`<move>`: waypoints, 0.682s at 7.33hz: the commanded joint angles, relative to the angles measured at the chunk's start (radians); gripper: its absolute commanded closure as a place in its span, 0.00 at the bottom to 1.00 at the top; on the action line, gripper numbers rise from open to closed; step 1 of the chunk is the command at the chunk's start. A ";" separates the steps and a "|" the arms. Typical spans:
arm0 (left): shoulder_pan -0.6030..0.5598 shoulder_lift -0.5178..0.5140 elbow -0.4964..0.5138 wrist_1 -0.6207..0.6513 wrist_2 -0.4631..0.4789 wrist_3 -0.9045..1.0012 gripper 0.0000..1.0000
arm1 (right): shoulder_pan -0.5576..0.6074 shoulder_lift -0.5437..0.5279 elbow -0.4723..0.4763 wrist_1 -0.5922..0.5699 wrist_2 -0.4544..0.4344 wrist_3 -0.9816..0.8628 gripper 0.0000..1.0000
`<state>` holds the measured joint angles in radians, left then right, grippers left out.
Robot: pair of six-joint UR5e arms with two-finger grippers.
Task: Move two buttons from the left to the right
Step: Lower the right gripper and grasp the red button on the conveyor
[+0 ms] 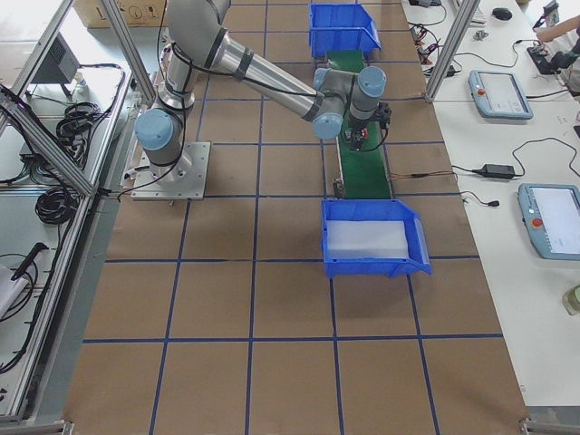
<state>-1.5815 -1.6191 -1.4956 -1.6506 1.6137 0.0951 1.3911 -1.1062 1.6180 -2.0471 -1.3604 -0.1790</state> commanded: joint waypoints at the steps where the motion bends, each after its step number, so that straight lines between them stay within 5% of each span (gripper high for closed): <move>1: 0.000 0.001 0.000 0.000 0.000 0.000 0.00 | -0.001 -0.012 0.011 0.034 -0.025 -0.001 0.00; 4: 0.000 0.001 0.000 0.000 0.000 0.000 0.00 | 0.000 -0.008 -0.006 0.031 -0.033 -0.013 0.46; 5: 0.000 0.001 0.000 0.000 0.000 0.000 0.00 | 0.000 -0.009 -0.004 0.033 -0.032 -0.001 0.76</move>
<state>-1.5815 -1.6184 -1.4956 -1.6506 1.6138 0.0951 1.3916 -1.1144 1.6144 -2.0175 -1.3923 -0.1883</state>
